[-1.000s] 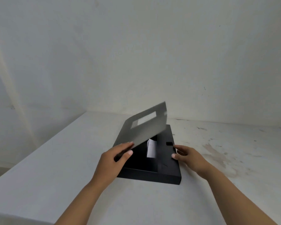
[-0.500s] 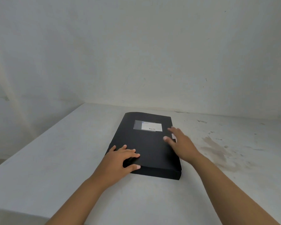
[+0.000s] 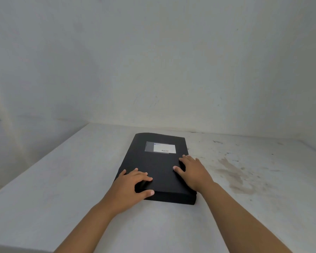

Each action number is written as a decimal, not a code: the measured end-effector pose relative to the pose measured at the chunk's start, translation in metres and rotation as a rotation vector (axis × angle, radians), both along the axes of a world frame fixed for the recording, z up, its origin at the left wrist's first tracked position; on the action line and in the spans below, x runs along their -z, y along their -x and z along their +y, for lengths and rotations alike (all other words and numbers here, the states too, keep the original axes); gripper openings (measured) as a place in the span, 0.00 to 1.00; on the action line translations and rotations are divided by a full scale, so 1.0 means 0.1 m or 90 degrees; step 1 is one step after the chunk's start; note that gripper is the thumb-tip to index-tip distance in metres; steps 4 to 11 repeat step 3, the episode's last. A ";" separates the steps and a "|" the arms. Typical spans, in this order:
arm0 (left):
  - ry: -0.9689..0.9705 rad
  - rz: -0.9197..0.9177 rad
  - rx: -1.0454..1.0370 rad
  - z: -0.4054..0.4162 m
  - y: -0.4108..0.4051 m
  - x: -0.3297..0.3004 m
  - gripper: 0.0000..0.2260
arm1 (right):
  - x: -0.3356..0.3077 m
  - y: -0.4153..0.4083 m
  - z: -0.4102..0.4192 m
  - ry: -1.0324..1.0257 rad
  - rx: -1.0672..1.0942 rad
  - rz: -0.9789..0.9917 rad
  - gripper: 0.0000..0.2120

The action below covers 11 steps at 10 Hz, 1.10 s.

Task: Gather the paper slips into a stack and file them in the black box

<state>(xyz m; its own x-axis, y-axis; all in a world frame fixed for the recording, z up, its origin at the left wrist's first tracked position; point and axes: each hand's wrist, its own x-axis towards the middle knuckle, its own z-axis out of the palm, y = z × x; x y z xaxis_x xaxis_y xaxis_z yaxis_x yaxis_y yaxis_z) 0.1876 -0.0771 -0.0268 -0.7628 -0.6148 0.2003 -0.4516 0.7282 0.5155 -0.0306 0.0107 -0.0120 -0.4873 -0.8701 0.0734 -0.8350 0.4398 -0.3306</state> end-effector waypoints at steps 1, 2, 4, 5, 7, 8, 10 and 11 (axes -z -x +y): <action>-0.035 -0.019 0.020 0.00 0.00 -0.13 0.18 | -0.14 -0.05 0.07 0.045 0.020 0.032 0.17; -0.052 -0.031 0.020 -0.03 0.06 -0.29 0.14 | -0.29 -0.03 0.18 0.042 0.046 0.013 0.16; -0.043 -0.004 -0.011 -0.07 0.20 -0.52 0.16 | -0.50 0.03 0.26 0.069 0.065 0.014 0.17; -0.043 -0.004 -0.011 -0.07 0.20 -0.52 0.16 | -0.50 0.03 0.26 0.069 0.065 0.014 0.17; -0.043 -0.004 -0.011 -0.07 0.20 -0.52 0.16 | -0.50 0.03 0.26 0.069 0.065 0.014 0.17; -0.043 -0.004 -0.011 -0.07 0.20 -0.52 0.16 | -0.50 0.03 0.26 0.069 0.065 0.014 0.17; -0.043 -0.004 -0.011 -0.07 0.20 -0.52 0.16 | -0.50 0.03 0.26 0.069 0.065 0.014 0.17; -0.043 -0.004 -0.011 -0.07 0.20 -0.52 0.16 | -0.50 0.03 0.26 0.069 0.065 0.014 0.17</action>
